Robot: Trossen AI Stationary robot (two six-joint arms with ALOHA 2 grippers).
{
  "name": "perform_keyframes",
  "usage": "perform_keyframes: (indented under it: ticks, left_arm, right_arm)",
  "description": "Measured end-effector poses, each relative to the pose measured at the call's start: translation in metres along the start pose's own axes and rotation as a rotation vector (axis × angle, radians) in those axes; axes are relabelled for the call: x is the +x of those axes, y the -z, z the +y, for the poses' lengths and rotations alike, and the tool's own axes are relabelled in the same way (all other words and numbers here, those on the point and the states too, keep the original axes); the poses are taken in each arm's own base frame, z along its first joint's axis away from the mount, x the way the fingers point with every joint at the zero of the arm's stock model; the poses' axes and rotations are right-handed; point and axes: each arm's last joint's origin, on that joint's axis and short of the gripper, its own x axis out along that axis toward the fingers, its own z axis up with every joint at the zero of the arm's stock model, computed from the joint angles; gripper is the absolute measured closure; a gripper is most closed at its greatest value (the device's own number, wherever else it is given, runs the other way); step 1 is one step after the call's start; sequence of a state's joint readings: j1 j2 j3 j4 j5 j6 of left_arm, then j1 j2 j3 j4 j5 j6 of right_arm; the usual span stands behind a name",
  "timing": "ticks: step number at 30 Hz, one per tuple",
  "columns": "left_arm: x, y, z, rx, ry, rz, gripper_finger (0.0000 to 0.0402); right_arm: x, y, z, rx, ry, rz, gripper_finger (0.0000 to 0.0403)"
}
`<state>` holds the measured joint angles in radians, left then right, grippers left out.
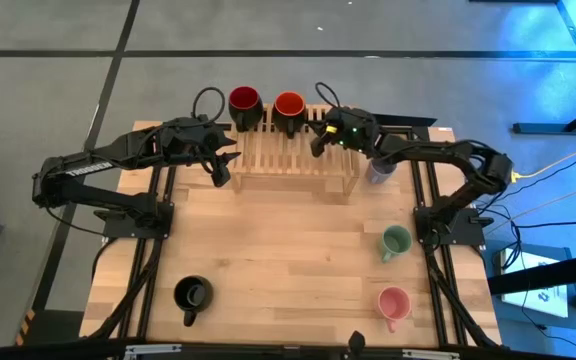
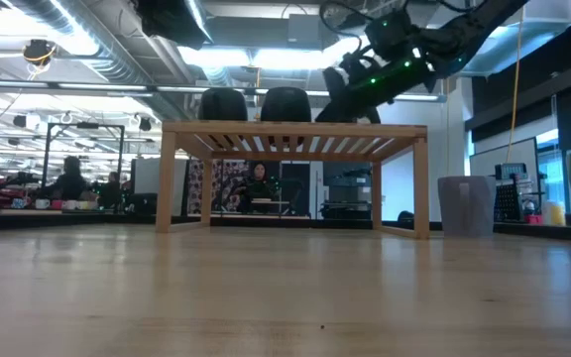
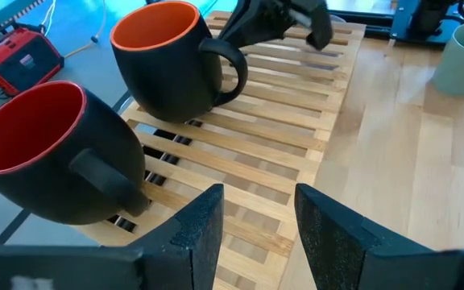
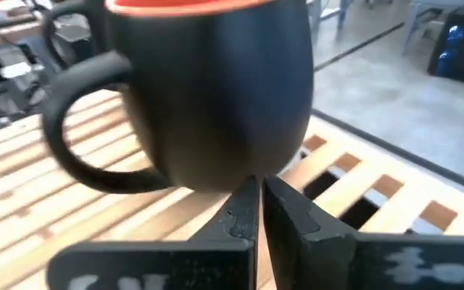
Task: Place coffee mugs
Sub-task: Put the black orange mug onto the shelf
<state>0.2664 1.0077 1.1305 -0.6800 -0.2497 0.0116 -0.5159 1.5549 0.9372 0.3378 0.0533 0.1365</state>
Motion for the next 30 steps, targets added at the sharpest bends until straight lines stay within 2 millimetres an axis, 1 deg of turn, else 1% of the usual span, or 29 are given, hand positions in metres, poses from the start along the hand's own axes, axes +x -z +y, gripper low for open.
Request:
perform_keyframes:
  ticks: [4, 12, 21, 24, 30]
  left_arm:
    - [0.0, 0.0, 0.0, 0.0, 0.0, 0.0, 0.0253]
    - [0.0, 0.0, 0.0, 0.018, 0.0, 0.0, 0.0253]
    - [0.0, 0.0, 0.0, 0.025, 0.0, 0.0, 0.0253]
    - [0.0, 0.0, 0.0, 0.025, 0.0, 0.0, 0.0253]
    - [0.0, 0.0, 0.0, 0.025, 0.0, 0.0, 0.0253]
  right_arm:
    - [-0.004, -0.009, 0.004, 0.018, -0.044, -0.059, 0.0393]
    - [0.01, 0.002, 0.01, 0.014, -0.05, -0.083, 0.0393]
    - [0.014, 0.004, 0.011, 0.013, -0.034, -0.105, 0.0393]
    - [0.013, 0.0, 0.012, 0.02, -0.034, -0.142, 0.0393]
    - [0.009, -0.002, 0.012, -0.008, -0.027, -0.128, 0.0393]
